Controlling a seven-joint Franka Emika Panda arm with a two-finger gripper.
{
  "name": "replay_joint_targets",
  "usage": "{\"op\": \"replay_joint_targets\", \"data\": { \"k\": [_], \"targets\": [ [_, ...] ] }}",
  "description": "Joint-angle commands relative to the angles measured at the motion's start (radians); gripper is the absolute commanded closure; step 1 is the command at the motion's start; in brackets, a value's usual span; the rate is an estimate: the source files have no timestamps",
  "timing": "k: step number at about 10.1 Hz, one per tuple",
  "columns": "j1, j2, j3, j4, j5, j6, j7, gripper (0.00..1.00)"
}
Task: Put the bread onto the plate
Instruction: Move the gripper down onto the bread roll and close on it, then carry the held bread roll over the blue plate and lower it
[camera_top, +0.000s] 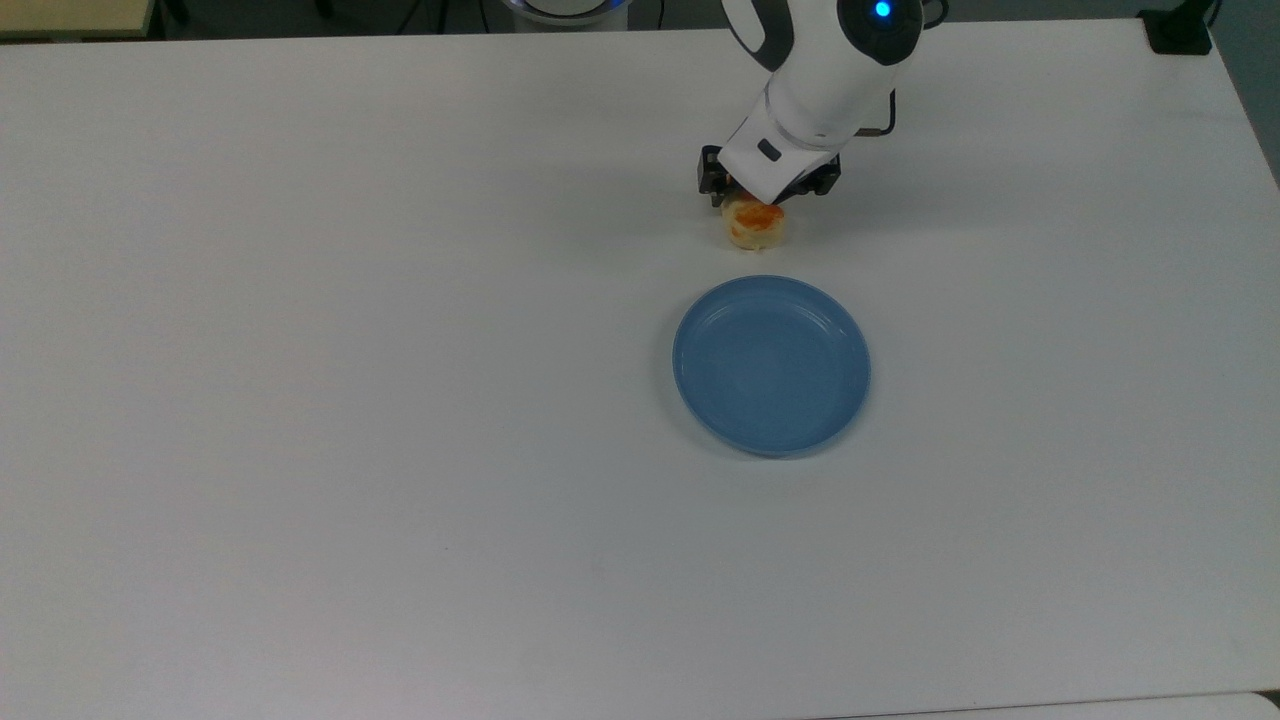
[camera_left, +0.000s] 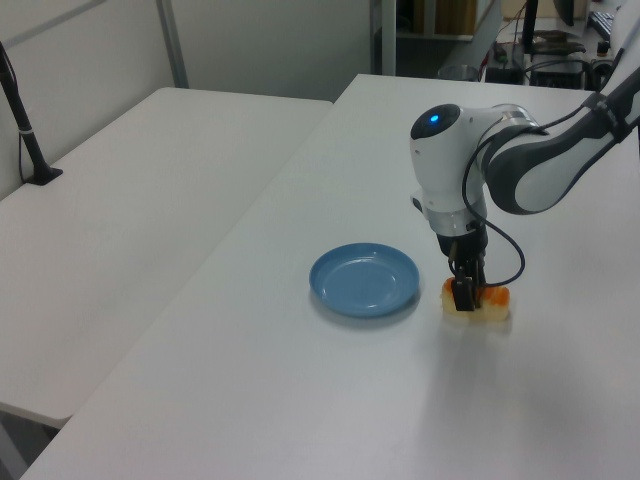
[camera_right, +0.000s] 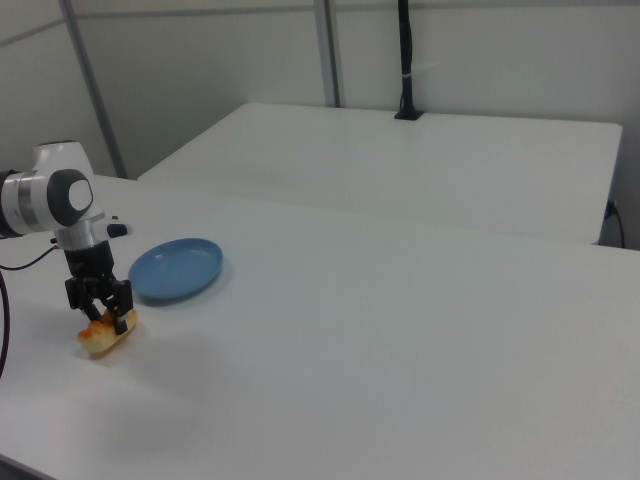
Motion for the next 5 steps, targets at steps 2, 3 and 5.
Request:
{"op": "replay_joint_targets", "data": {
  "k": [2, 3, 5],
  "targets": [
    [-0.014, -0.009, 0.005, 0.049, -0.004, 0.029, 0.031, 1.00],
    [-0.020, -0.023, 0.004, 0.067, -0.001, 0.029, 0.030, 1.00],
    [-0.046, -0.015, -0.016, 0.229, 0.115, -0.024, -0.018, 0.97]
  ]
}}
